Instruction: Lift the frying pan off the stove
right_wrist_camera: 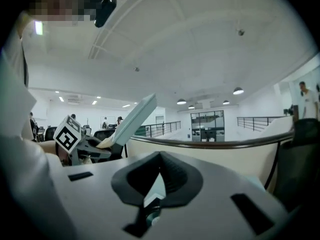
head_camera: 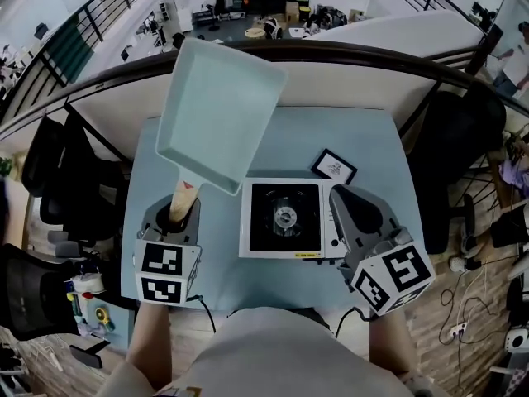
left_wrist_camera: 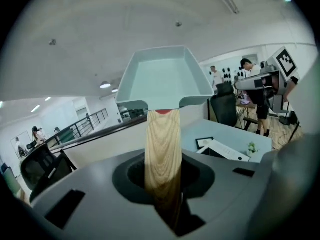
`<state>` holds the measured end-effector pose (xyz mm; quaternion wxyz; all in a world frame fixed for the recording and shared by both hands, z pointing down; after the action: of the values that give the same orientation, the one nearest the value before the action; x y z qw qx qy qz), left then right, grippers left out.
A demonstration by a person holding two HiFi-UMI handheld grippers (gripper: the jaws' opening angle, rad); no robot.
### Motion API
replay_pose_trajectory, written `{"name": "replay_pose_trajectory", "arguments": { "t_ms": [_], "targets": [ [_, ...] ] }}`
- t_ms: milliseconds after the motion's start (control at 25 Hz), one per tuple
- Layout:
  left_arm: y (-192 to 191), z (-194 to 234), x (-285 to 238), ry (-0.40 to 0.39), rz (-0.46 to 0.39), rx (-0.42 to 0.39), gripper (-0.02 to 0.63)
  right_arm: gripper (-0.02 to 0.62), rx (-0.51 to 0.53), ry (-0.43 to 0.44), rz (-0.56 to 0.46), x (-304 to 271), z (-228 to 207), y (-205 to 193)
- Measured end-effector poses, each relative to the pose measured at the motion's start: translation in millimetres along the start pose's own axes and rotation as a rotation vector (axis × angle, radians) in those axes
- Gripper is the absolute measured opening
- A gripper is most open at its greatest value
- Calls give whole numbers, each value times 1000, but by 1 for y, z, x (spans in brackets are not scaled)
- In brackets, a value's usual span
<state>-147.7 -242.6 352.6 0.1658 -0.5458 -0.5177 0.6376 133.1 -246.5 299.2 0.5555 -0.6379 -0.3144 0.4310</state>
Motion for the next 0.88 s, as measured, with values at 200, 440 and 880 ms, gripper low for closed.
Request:
{"name": "replay_pose_trajectory", "arguments": {
  "t_ms": [200,440,880],
  "targets": [
    [30,8,32,67,-128,6,77,3,54,-7,-93,21,13,38],
    [40,12,58,142,-229,3,77,3,11,-61,-203,46,4,58],
    [19,-5,62,139,-256,-2,77,3,39,-104,-95,50,-14,22]
  ]
}}
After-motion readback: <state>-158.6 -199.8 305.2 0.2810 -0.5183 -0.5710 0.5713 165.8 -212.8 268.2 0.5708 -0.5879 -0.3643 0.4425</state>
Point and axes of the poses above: the fingertips, and each gripper's own axes: x backward along the fingers, z to its left, y out of its top, the point moved 5 cm from there along x, backward along the fingers, and after that the axes turned 11 degrees about -y, right-handed, at the moved point
